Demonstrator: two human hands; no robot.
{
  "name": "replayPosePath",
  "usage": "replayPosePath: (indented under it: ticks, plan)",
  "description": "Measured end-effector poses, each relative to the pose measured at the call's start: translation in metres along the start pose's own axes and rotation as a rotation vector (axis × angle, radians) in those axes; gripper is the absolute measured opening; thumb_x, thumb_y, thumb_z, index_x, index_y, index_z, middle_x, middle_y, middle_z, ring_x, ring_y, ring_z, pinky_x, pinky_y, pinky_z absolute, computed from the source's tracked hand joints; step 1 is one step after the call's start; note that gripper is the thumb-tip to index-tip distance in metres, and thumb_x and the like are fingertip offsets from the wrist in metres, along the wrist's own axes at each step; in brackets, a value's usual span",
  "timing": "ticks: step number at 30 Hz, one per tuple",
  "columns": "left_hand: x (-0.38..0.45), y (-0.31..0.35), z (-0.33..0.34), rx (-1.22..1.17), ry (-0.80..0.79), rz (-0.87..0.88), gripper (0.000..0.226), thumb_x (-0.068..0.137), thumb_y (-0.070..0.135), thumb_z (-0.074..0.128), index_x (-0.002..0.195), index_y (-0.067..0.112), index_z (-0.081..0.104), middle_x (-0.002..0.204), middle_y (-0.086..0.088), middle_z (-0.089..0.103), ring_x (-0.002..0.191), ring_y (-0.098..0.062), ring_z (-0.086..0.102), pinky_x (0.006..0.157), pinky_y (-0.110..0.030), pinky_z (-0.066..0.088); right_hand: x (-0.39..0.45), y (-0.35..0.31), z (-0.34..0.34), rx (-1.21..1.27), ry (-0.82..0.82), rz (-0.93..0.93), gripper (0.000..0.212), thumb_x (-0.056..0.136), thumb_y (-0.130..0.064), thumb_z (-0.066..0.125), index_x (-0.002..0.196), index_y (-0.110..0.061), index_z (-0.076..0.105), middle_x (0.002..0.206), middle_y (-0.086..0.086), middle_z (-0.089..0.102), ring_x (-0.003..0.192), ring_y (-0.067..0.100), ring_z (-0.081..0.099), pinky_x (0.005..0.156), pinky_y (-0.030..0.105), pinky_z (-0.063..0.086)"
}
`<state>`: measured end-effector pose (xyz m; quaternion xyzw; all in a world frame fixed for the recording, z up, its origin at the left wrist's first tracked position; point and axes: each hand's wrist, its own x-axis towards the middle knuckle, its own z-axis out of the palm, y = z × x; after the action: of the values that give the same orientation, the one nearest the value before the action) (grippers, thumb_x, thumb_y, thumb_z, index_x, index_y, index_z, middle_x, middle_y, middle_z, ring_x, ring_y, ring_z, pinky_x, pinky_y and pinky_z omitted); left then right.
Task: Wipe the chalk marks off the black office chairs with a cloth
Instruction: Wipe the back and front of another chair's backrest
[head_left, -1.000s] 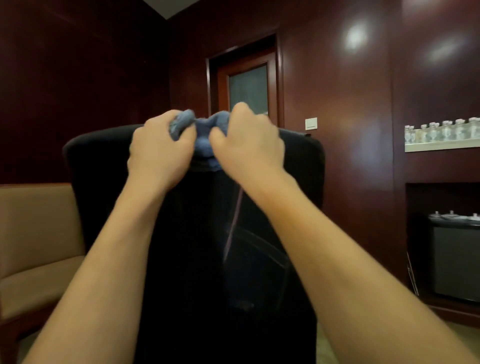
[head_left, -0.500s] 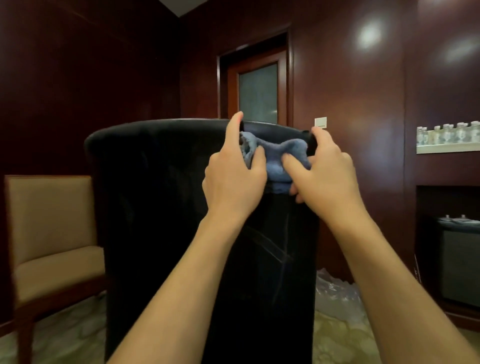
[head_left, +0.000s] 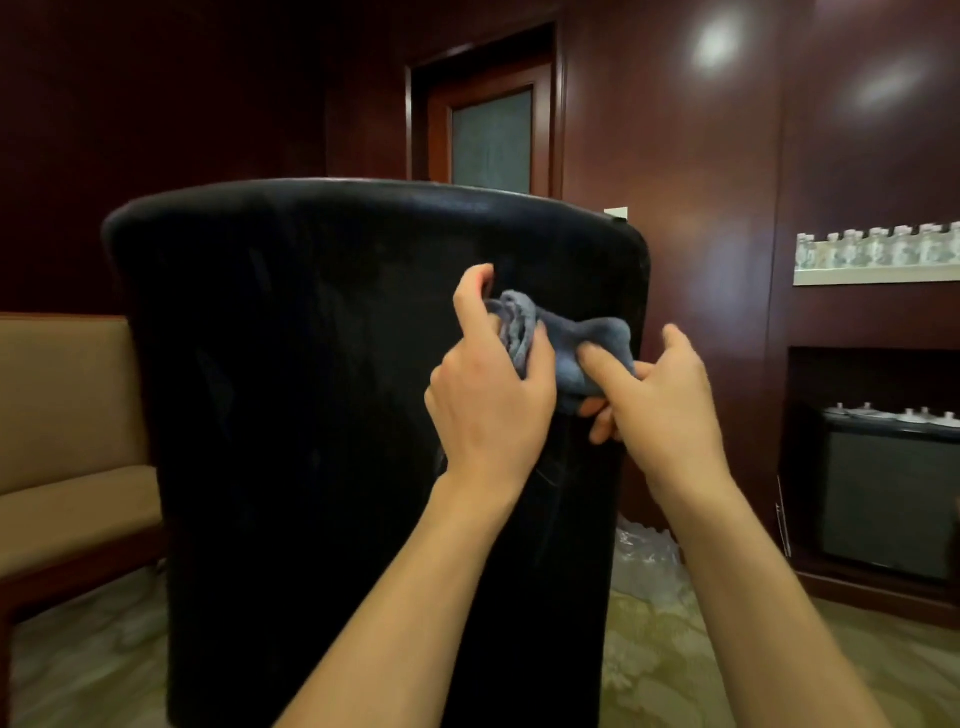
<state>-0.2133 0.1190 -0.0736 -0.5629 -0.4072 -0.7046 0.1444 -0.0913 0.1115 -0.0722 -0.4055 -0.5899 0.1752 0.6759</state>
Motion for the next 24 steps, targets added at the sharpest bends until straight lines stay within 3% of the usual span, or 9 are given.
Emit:
replayPosePath:
  ticks: [2, 6, 10, 13, 17, 20, 24]
  plan:
    - [-0.015, -0.009, 0.005, 0.016, 0.001, -0.018, 0.067, 0.091, 0.030, 0.064, 0.148, 0.026, 0.028, 0.089, 0.005, 0.072, 0.080, -0.018, 0.071, 0.067, -0.030, 0.051, -0.006, 0.014, 0.003, -0.010, -0.014, 0.035, 0.094, 0.093, -0.028, 0.065, 0.158, -0.011, -0.001, 0.065, 0.004, 0.071, 0.045, 0.015, 0.061, 0.046, 0.021, 0.047]
    - [-0.058, -0.040, 0.007, 0.142, -0.038, -0.070, 0.078, 0.087, 0.030, 0.068, 0.153, 0.026, 0.026, 0.085, -0.004, 0.074, 0.073, -0.031, 0.071, 0.062, -0.037, 0.052, -0.027, 0.057, 0.016, -0.039, -0.023, 0.113, 0.096, 0.092, -0.019, 0.066, 0.158, -0.012, -0.002, 0.061, 0.005, 0.070, 0.041, 0.021, 0.060, 0.043, 0.025, 0.046]
    - [-0.105, -0.061, 0.003, 0.222, -0.137, -0.029, 0.081, 0.086, 0.027, 0.073, 0.153, 0.018, 0.029, 0.069, 0.000, 0.070, 0.054, -0.021, 0.067, 0.050, -0.025, 0.045, -0.062, 0.090, 0.023, -0.114, 0.007, 0.192, 0.096, 0.093, -0.025, 0.065, 0.158, -0.017, -0.006, 0.063, 0.003, 0.069, 0.043, 0.015, 0.062, 0.044, 0.021, 0.048]
    - [-0.104, -0.054, 0.004, 0.151, -0.127, -0.093, 0.077, 0.090, 0.031, 0.069, 0.153, 0.024, 0.025, 0.078, 0.000, 0.073, 0.064, -0.023, 0.071, 0.057, -0.029, 0.050, -0.065, 0.094, 0.020, -0.240, 0.097, 0.053, 0.092, 0.090, -0.043, 0.063, 0.158, -0.024, 0.005, 0.065, -0.002, 0.068, 0.052, 0.019, 0.065, 0.054, 0.038, 0.057]
    - [-0.061, -0.012, 0.012, -0.025, -0.052, -0.150, 0.075, 0.092, 0.035, 0.065, 0.155, 0.027, 0.024, 0.105, -0.008, 0.074, 0.090, -0.033, 0.071, 0.073, -0.042, 0.056, -0.026, 0.063, 0.001, -0.221, 0.298, -0.258, 0.059, 0.082, -0.043, 0.063, 0.130, -0.022, 0.036, 0.069, -0.005, 0.068, 0.066, 0.032, 0.069, 0.060, 0.052, 0.055]
    - [-0.034, 0.009, 0.020, -0.043, -0.098, -0.093, 0.084, 0.091, 0.033, 0.065, 0.158, 0.029, 0.013, 0.109, -0.002, 0.072, 0.095, -0.024, 0.071, 0.081, -0.040, 0.057, 0.000, 0.043, -0.007, -0.202, 0.322, -0.263, 0.043, 0.085, -0.037, 0.065, 0.112, -0.019, 0.037, 0.070, -0.005, 0.068, 0.071, 0.030, 0.069, 0.065, 0.055, 0.054]
    - [-0.048, 0.000, 0.023, 0.153, -0.065, 0.034, 0.087, 0.087, 0.031, 0.070, 0.158, 0.020, 0.022, 0.091, -0.003, 0.074, 0.073, -0.027, 0.071, 0.061, -0.031, 0.049, -0.011, 0.054, 0.006, -0.290, 0.387, -0.182, 0.038, 0.087, -0.027, 0.067, 0.102, -0.019, 0.033, 0.086, 0.007, 0.067, 0.087, 0.039, 0.063, 0.069, 0.040, 0.043]
